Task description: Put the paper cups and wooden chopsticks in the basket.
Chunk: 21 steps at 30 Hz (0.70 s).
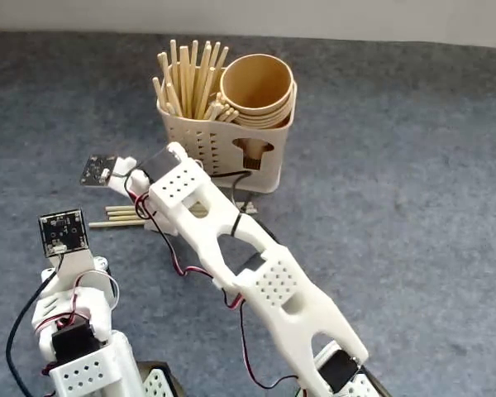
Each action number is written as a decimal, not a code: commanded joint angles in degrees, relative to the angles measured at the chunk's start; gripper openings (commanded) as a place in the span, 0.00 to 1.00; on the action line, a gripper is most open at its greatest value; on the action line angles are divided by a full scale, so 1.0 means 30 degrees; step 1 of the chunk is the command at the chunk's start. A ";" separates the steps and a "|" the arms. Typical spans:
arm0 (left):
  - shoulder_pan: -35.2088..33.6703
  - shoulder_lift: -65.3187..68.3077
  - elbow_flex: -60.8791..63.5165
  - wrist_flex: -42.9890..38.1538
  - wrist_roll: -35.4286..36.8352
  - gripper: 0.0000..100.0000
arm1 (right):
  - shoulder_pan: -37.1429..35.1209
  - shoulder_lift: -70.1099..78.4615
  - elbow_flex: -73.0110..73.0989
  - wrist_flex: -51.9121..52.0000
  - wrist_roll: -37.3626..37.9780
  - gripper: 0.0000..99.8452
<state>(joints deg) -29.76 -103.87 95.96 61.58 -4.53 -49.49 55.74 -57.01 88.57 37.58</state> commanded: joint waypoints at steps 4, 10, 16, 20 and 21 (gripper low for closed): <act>-0.0190 -0.0015 0.0396 0.0029 -0.0088 0.02 | 0.0044 0.2359 -0.4410 0.0044 0.0264 0.27; -0.0190 -0.0015 0.0396 0.0029 -0.0088 0.02 | 0.0249 0.3736 -0.5963 0.0747 0.0264 0.23; -0.0190 -0.0015 0.0396 0.0000 -0.0088 0.02 | 0.0454 0.3853 -0.7341 0.2388 0.0264 0.07; -0.0190 -0.0015 0.0396 0.0000 -0.0088 0.02 | 0.0601 0.3883 -0.7897 0.3385 0.0264 0.04; -0.0190 -0.0015 0.0396 0.0000 -0.0088 0.02 | 0.0630 0.3883 -0.7956 0.3560 0.0264 0.03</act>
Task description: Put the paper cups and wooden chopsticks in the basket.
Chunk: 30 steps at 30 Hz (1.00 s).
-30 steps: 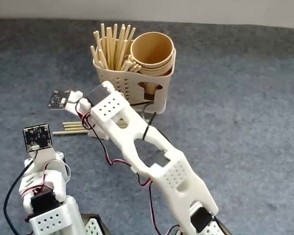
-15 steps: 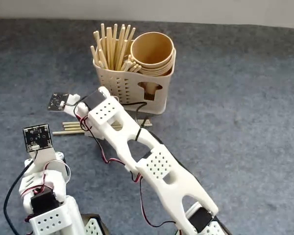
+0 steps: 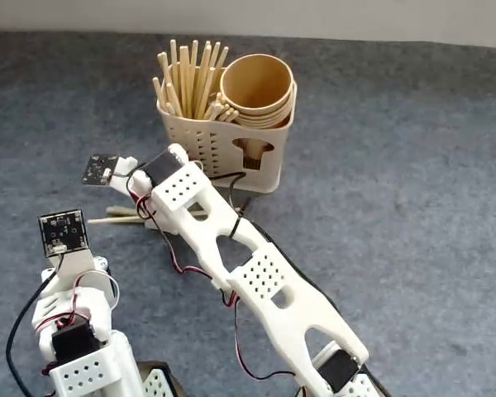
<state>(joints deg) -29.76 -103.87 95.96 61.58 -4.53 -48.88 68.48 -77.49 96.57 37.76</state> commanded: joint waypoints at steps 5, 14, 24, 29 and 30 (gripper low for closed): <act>-0.0190 -0.0015 0.0396 0.0000 -0.0088 0.02 | 0.0484 -0.0425 -0.1949 0.1421 0.0147 0.00; -0.0190 -0.0015 0.0396 0.0000 -0.0088 0.02 | 0.1245 -0.1187 -0.2125 0.1480 0.0088 0.00; -0.0190 -0.0015 0.0396 -0.0029 -0.0088 0.02 | 0.1568 -0.4117 -0.0630 0.1538 -0.1231 0.00; -0.0190 -0.0015 0.0396 -0.0029 -0.0088 0.02 | 0.1509 -0.5817 0.1070 0.1538 -0.1495 0.00; -0.0190 -0.0015 0.0396 -0.0029 -0.0088 0.02 | 0.1538 -0.6256 0.1421 0.1509 -0.1817 0.00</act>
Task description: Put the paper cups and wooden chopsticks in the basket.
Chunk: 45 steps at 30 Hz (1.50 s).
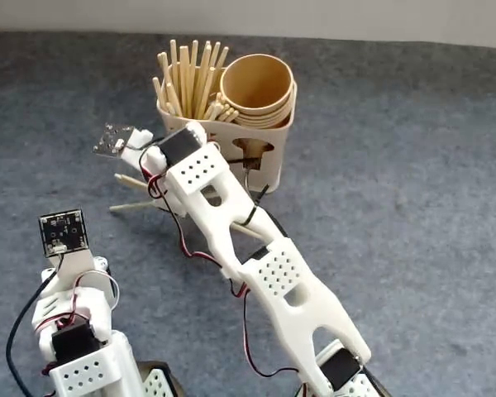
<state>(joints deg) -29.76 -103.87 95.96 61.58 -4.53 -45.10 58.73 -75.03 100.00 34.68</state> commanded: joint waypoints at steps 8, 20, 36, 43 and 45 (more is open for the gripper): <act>-0.0190 -0.0015 0.0396 -0.0029 -0.0088 0.02 | 0.0132 -0.5875 0.3883 0.0337 -0.1348 0.00; -0.0190 -0.0015 0.0396 -0.0029 -0.0088 0.02 | 0.0190 -0.7692 0.5436 0.0366 -0.2725 0.01; -0.0190 -0.0015 0.0396 0.0000 -0.0088 0.02 | 0.0923 -0.9070 1.2469 0.0278 -0.3546 0.12; -0.0190 -0.0015 0.0396 0.0000 -0.0088 0.02 | 0.0806 -1.0271 1.2703 0.0337 -0.3604 0.12; -0.0190 -0.0015 0.0396 0.0000 -0.0088 0.02 | 0.0747 -1.0681 1.3231 0.0308 -0.3575 0.12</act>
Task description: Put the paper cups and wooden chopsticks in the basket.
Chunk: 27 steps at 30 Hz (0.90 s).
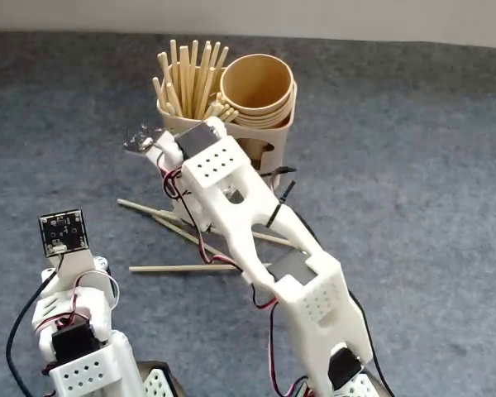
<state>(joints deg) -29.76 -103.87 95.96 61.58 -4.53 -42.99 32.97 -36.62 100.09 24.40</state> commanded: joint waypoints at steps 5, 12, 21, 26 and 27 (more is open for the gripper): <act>-0.0190 -0.0015 0.0396 0.0000 -0.0088 0.02 | 0.0132 -0.1919 0.1685 -0.1304 -0.0088 0.12; -0.0190 -0.0015 0.0396 0.0029 -0.0088 0.02 | 0.0073 -0.0952 0.3883 -0.4996 -0.0059 0.12; -0.0190 -0.0015 0.0396 0.0029 -0.0088 0.02 | 0.0337 0.1158 0.3912 -0.6403 0.1495 0.08; -0.0190 -0.0015 0.0396 0.0029 -0.0088 0.02 | 0.0923 0.2418 0.3883 -0.6403 0.1524 0.08; -0.0190 -0.0015 0.0396 0.0029 -0.0088 0.02 | 0.0923 0.2564 0.3883 -0.6403 0.1524 0.08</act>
<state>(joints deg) -29.76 -103.87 95.96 61.58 -4.53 -41.93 39.47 -24.40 81.80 28.26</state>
